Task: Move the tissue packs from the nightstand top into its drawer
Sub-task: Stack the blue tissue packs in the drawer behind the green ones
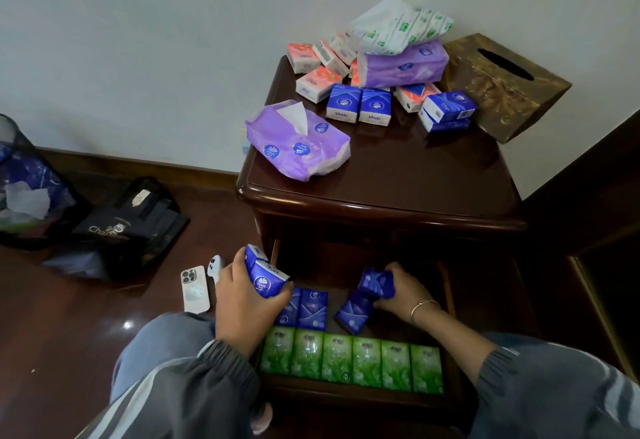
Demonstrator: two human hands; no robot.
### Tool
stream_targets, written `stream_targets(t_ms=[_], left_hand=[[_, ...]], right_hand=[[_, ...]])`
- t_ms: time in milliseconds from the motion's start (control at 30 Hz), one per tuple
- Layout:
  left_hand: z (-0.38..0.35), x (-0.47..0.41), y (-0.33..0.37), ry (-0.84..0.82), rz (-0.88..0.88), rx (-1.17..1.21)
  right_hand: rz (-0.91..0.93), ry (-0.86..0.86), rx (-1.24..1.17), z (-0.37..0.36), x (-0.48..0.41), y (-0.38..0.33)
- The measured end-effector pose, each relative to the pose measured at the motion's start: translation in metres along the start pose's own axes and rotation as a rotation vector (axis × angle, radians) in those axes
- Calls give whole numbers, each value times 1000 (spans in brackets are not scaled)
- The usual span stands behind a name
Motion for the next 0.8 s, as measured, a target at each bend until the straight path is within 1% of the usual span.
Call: stream_targets(t_ms=[67, 200, 300, 367, 467, 633, 800], left_hand=[[-4, -2, 2, -12, -7, 5], [-11, -3, 5, -50, -2, 38], [-12, -2, 5, -73, 10, 47], [-11, -2, 4, -79, 11, 53], [-8, -1, 4, -80, 18, 61], [-6, -1, 10, -86, 3, 81], [-8, 1, 9, -106, 14, 78]], right_hand=[[-113, 59, -148, 7, 6, 22], [-321, 29, -434, -19, 22, 44], [-351, 3, -555, -37, 25, 33], [-338, -9, -551, -41, 23, 26], [-271, -121, -502, -42, 20, 18], [-78, -264, -321, -28, 16, 4], [-21, -362, -92, -30, 2, -6]])
Point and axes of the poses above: each hand's wrist, its own x-axis away from the middle knuckle, its own z-axis out of the back of the hand, y = z × x, the point moved 10 cm from there along -x, towards the middle knuckle, and after that the axes turned 9 degrees about -x, right-handed, at the moved point
